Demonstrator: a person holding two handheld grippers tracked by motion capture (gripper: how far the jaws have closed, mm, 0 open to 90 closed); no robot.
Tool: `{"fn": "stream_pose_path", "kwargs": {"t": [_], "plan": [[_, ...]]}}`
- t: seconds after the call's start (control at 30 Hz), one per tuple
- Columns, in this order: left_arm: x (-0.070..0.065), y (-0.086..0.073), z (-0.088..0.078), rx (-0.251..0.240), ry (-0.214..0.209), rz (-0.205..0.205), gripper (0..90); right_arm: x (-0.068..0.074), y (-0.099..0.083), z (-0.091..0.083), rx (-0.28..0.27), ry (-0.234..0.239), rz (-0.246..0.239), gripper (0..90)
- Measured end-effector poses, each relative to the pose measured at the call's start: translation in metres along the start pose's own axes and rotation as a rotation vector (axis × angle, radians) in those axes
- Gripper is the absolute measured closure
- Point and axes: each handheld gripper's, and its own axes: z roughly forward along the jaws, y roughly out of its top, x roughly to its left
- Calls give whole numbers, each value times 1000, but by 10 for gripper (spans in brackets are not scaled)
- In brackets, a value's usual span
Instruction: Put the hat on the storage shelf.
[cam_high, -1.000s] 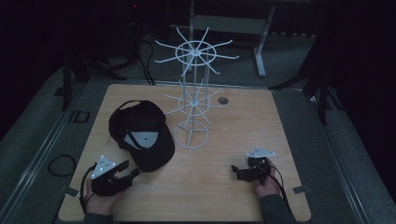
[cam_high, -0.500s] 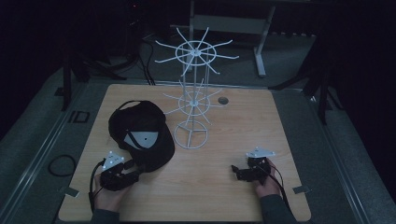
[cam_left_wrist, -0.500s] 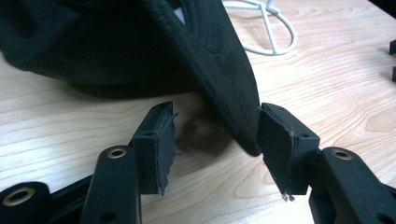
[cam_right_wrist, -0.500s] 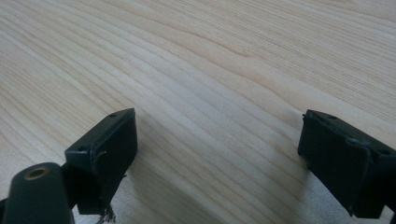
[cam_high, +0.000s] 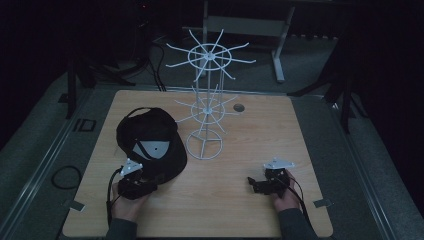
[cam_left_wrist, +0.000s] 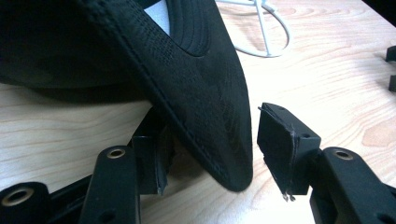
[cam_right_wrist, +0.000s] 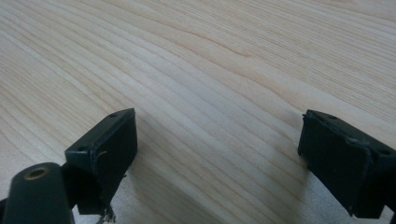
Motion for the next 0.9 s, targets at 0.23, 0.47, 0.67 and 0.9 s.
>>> {"fn": "stream_pose_path", "kwargs": {"t": [0.23,0.47,0.67,0.9], "plan": [[-1,1,13,25,-1,-10,467,0,0,0,0,0,0,117],[-3,2,18,35,5,-12,580,0,0,0,0,2,0,117],[-1,5,14,22,-50,-56,724,0,0,0,0,3,-1,117],[3,8,5,9,-75,-102,769,0,0,0,1,3,1,117]]}}
